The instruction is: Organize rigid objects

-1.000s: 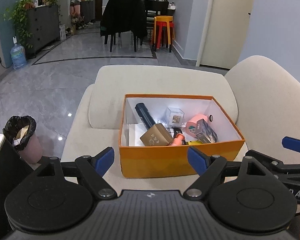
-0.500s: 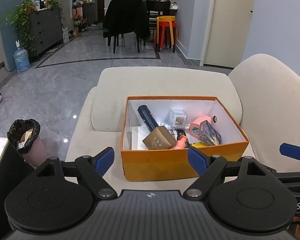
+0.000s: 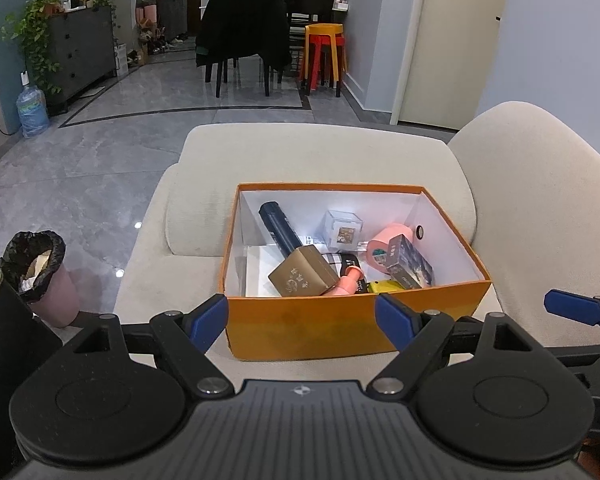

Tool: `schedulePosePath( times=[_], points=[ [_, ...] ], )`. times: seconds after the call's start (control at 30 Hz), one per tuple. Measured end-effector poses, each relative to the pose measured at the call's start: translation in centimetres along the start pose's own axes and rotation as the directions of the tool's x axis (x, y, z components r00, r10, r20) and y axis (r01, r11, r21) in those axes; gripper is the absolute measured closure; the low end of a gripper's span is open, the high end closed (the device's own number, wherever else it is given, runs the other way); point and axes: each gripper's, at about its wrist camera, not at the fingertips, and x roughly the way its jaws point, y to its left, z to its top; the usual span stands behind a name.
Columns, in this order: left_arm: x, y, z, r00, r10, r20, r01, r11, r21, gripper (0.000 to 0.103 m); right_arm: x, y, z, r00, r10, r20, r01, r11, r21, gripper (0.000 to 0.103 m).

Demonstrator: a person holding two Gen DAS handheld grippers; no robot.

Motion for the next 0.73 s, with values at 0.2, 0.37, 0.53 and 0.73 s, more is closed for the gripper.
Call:
schedulePosePath(
  times=[0.2, 0.37, 0.53, 0.73],
  points=[
    [0.4, -0.2, -0.1, 0.999, -0.024, -0.023, 0.023, 1.000, -0.018, 0.006, 0.2, 0.1, -0.1, 1.000, -0.006, -0.002, 0.006, 1.000, -0.004, 0.004],
    [0.4, -0.4, -0.2, 1.000, -0.018, -0.021, 0.017, 1.000, -0.015, 0.006, 0.2, 0.0, -0.3, 1.000, -0.012, -0.004, 0.012, 1.000, -0.010, 0.004],
    [0.1, -0.7, -0.3, 1.000, -0.016, 0.012, 0.016, 1.000, 0.010, 0.006, 0.2, 0.0, -0.3, 1.000, -0.013, 0.000, 0.013, 1.000, -0.008, 0.004],
    [-0.4, -1.2, -0.5, 0.999, -0.004, 0.054, 0.002, 0.999, 0.046, 0.006, 0.0, 0.2, -0.4, 1.000, -0.014, 0.003, 0.014, 1.000, -0.014, 0.004]
  ],
)
